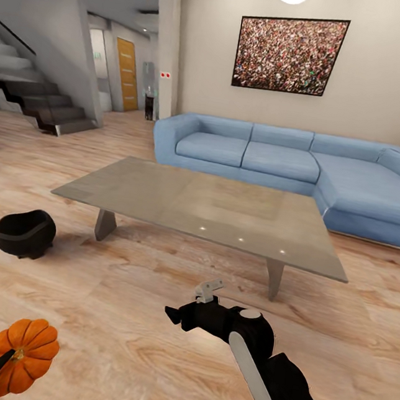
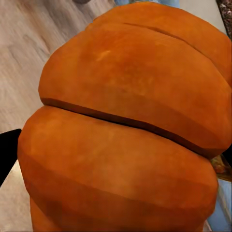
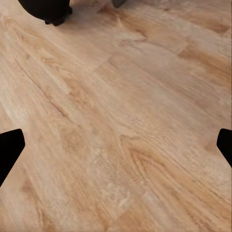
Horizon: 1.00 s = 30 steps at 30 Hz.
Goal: Place each of the two pumpkins and all three candles from the living room inside a cabinet in the living room (use any cabinet), then make sure every cabinet is closed, and position the cauldron so it is next to a table in the living room.
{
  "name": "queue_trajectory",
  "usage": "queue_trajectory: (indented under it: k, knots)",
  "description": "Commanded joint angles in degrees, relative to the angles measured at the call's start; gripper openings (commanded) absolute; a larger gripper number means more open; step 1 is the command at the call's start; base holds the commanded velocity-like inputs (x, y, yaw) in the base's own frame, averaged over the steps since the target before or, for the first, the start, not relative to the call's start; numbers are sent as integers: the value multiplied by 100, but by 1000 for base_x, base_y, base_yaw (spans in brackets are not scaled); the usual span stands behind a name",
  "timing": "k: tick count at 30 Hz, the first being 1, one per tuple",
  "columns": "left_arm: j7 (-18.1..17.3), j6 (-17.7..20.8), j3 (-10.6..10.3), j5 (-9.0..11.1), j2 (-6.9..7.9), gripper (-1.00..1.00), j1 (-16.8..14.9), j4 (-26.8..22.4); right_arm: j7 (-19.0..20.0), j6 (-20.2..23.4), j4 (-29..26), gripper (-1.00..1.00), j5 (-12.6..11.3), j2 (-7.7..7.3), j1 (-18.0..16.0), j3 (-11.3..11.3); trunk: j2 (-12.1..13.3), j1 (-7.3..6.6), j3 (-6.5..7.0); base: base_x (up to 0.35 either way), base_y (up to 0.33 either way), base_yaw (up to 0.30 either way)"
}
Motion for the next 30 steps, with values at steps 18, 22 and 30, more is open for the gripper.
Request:
queue_trajectory:
  k: [18, 22, 30]
  knots:
    - [8, 42, 95, 75, 81, -100, -1, 409, 69, -278, -12, 100, 15, -39, 59, 5, -2, -1, -18, 0, 231, 300]
    - [-25, 43, 314, 105, 81, -100, -1, 449, 77, -430, -12, 100, 15, -49, 64, 2, -2, -1, -18, 0, 289, 300]
    - [-51, 52, 332, 110, 83, -100, -1, 459, 72, -468, -12, 100, 15, -53, 71, -1, -2, -1, -18, 0, 289, 300]
